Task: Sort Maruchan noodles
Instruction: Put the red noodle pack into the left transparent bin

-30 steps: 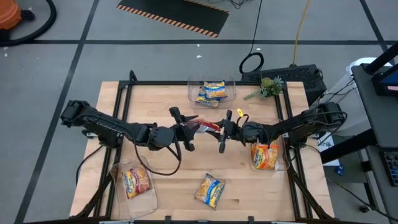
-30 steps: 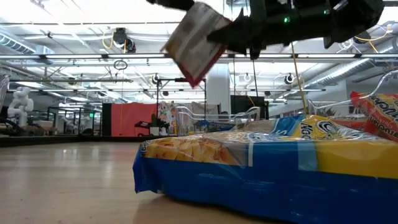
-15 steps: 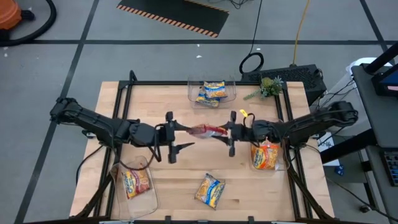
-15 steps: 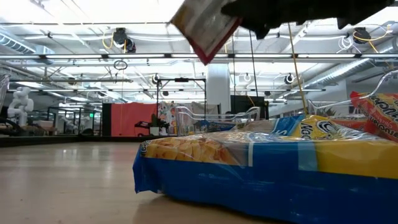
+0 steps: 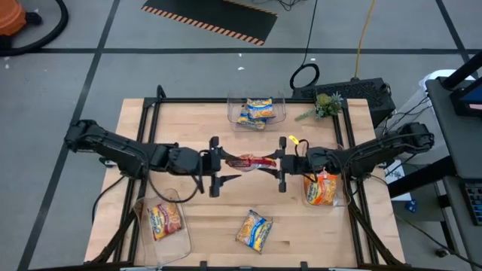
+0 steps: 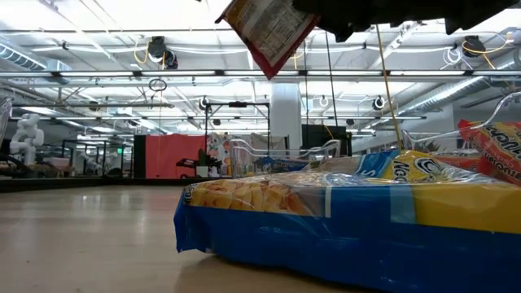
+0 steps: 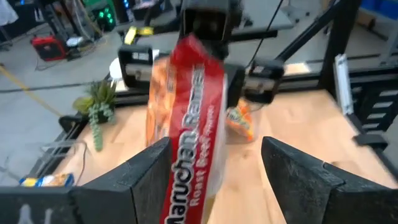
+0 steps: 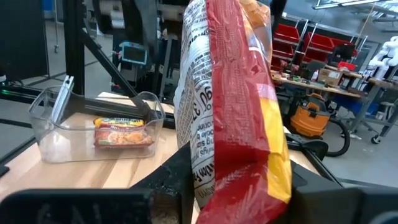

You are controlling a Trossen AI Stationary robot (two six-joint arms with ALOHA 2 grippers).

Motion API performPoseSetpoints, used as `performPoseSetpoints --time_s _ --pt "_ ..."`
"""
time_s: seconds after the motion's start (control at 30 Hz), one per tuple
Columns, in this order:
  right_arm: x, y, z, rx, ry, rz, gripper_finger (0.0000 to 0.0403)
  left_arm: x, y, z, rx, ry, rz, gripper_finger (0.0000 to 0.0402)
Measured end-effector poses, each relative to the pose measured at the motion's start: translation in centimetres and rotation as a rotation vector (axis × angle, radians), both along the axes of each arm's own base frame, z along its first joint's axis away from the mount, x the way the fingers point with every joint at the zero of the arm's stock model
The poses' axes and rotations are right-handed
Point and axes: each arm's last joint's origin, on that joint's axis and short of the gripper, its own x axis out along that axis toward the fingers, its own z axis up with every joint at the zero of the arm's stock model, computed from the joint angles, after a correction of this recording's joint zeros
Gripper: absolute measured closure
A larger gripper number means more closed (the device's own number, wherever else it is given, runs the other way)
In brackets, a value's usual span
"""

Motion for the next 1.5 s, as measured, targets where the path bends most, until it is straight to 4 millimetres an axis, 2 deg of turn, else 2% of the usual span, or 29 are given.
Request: performPoseSetpoints --time_s 0.3,0.63,0.83,1.03,1.13,1.37,1.5 --pt "0.0 0.0 -0.1 -0.002 0.009 -0.001 0.0290 1.5 1.1 -1.6 0.016 0.051 0.046 0.0148" --pt "0.0 0.0 -0.2 -0.026 0.022 0.000 0.0290 1.6 1.5 -1.5 0.028 0.034 0.092 0.0148" --pt "0.0 0.0 0.0 -0.022 0.001 0.006 0.0289 2.5 1.3 -2.4 -0.005 0.053 -0.008 0.0148" --pt "0.0 0.0 0.1 -0.031 -0.007 0.006 0.0289 2.7 1.5 -2.4 0.001 0.038 0.006 0.0150" --pt "0.0 0.0 0.0 -0.050 -0.004 0.004 0.0287 2.7 1.6 -2.4 -0.009 0.036 0.011 0.0167" --pt "0.0 -0.2 0.1 -0.061 -0.004 -0.004 0.0285 2.7 1.6 -2.3 0.011 0.028 0.001 0.0249" --pt "0.0 -0.2 0.1 -0.039 -0.004 -0.005 0.0285 2.7 1.7 -2.3 0.013 0.028 0.000 0.0268"
